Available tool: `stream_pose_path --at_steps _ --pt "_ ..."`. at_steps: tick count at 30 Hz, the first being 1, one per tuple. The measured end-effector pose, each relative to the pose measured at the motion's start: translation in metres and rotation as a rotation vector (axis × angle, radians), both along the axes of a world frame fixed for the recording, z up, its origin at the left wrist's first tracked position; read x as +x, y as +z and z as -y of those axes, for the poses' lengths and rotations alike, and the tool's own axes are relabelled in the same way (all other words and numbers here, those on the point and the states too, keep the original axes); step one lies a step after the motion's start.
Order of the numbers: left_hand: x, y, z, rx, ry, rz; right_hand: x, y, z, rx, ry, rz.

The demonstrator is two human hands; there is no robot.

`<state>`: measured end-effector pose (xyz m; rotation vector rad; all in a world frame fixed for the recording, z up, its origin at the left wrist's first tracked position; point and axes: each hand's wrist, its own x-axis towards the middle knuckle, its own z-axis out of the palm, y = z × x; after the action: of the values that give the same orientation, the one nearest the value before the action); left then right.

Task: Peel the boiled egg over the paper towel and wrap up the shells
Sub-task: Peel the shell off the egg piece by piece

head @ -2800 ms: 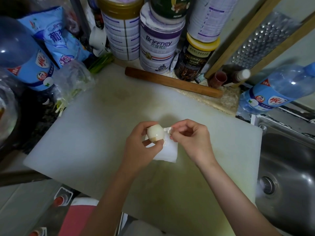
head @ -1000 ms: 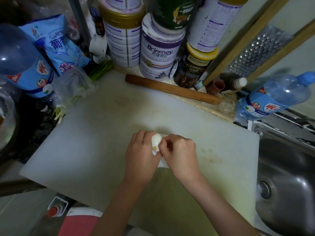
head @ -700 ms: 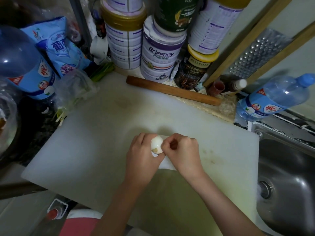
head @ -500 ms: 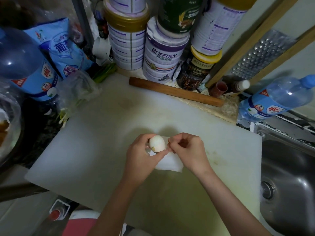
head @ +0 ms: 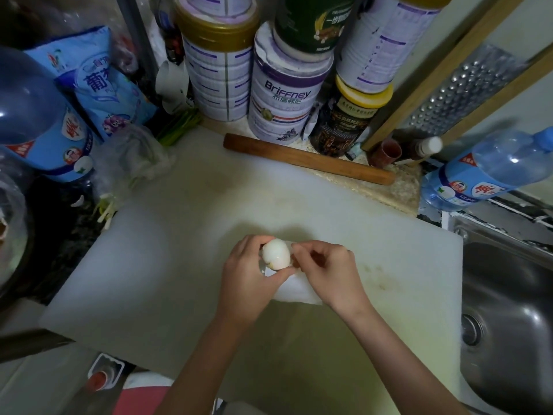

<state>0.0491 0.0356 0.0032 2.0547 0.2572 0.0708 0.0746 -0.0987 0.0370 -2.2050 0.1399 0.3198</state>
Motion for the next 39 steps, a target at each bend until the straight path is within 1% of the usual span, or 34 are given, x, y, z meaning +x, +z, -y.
stream_pose_path --at_steps 4,8,10,15,21,23,25,28,30,33,39 --pt "0.003 0.007 0.008 0.166 -0.004 0.086 -0.002 0.006 -0.004 0.105 -0.062 -0.010" --pt "0.003 0.012 0.016 0.224 0.043 0.114 -0.002 0.007 -0.001 0.133 -0.102 -0.003" --pt "0.002 0.014 0.020 0.249 0.041 0.131 -0.006 0.008 0.000 0.088 -0.093 0.045" --pt "0.001 0.014 0.025 0.270 -0.016 0.118 -0.011 0.008 0.001 -0.098 0.020 0.180" --pt "0.002 0.014 0.025 0.269 -0.059 0.134 -0.008 0.008 0.004 -0.213 0.050 0.258" --pt "0.002 0.013 0.024 0.207 -0.052 0.109 -0.006 0.008 0.005 -0.234 0.050 0.288" --pt "0.003 0.012 0.022 0.032 -0.021 0.040 -0.005 0.008 0.006 -0.207 0.013 0.270" --pt "0.004 0.010 0.018 -0.341 0.057 -0.130 0.000 0.007 0.006 -0.001 -0.078 0.104" --pt "0.004 0.006 0.015 -0.494 0.095 -0.205 0.002 0.006 0.007 0.144 -0.137 -0.006" --pt "0.003 0.002 0.011 -0.582 0.118 -0.223 0.005 0.004 0.009 0.288 -0.227 -0.091" --pt "0.004 -0.003 0.006 -0.611 0.097 -0.222 0.002 0.000 0.009 0.285 -0.277 -0.092"
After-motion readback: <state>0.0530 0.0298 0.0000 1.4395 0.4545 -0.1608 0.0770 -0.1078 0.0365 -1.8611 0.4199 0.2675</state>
